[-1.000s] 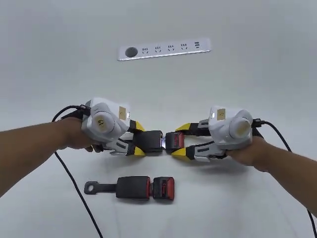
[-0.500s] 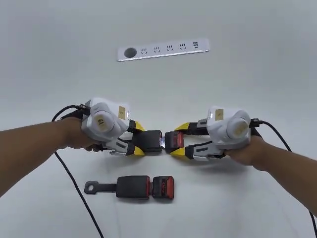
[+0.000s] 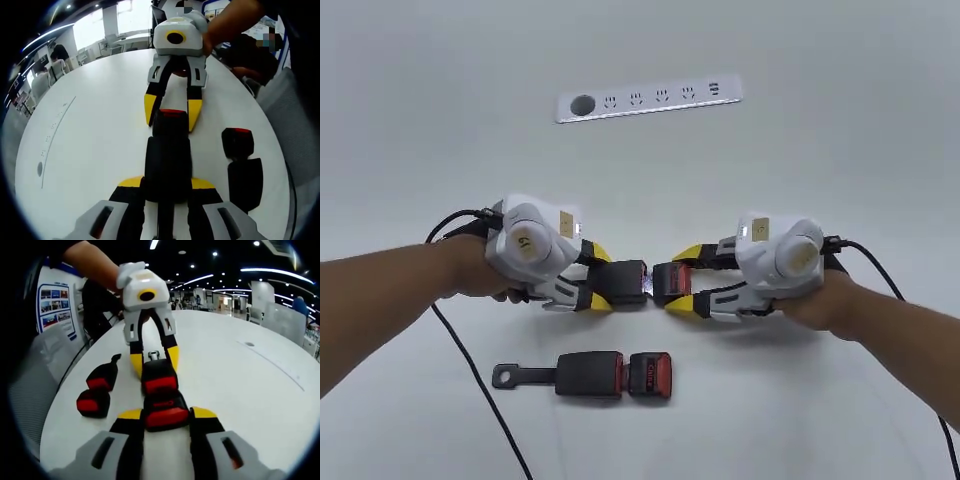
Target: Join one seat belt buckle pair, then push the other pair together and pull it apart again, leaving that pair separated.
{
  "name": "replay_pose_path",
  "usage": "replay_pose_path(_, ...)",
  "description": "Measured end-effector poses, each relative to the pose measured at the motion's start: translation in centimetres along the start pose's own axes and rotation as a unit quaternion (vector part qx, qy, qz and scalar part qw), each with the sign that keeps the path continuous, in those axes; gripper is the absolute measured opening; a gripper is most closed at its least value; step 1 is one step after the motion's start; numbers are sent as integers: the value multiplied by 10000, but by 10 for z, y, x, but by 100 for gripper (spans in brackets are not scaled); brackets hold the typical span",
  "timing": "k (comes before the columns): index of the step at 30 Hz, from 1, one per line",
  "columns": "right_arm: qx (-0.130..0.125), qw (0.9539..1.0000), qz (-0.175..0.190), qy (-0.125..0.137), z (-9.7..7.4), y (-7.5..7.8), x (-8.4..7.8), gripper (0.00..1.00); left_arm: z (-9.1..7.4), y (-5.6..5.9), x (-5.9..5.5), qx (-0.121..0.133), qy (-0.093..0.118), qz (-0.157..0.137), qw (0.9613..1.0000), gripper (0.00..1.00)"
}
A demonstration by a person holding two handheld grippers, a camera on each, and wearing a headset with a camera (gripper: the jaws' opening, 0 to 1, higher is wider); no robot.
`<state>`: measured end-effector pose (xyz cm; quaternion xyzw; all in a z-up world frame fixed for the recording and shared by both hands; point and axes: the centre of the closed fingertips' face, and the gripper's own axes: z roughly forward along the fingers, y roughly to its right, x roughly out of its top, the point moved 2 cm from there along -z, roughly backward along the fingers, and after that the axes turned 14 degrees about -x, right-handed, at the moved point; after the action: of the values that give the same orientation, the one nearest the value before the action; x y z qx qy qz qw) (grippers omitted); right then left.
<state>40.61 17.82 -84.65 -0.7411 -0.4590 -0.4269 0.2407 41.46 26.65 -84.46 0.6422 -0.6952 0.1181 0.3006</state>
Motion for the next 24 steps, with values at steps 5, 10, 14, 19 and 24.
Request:
replay_pose_path(5, 5, 10000, -6, 6, 0, 0, 0, 35, 0, 0, 0, 0, 3, -5, 10000, 33)
replay_pose_path(10, 21, 10000, 5, 18, -1, 1, 0, 35, 0, 0, 0, 2, 25, -8, 10000, 33)
replay_pose_path(14, 34, 10000, -13, 3, -2, 2, -1, 35, 0, 1, 1, 0, 28, 0, 10000, 33)
replay_pose_path(19, 37, 10000, -18, -12, -6, 4, -4, 35, -1, 2, 1, 5, 57, -25, 10000, 33)
replay_pose_path(24, 52, 10000, -8, -43, -15, 8, -8, 36, -1, 3, 3, 15, 88, -39, 10000, 33)
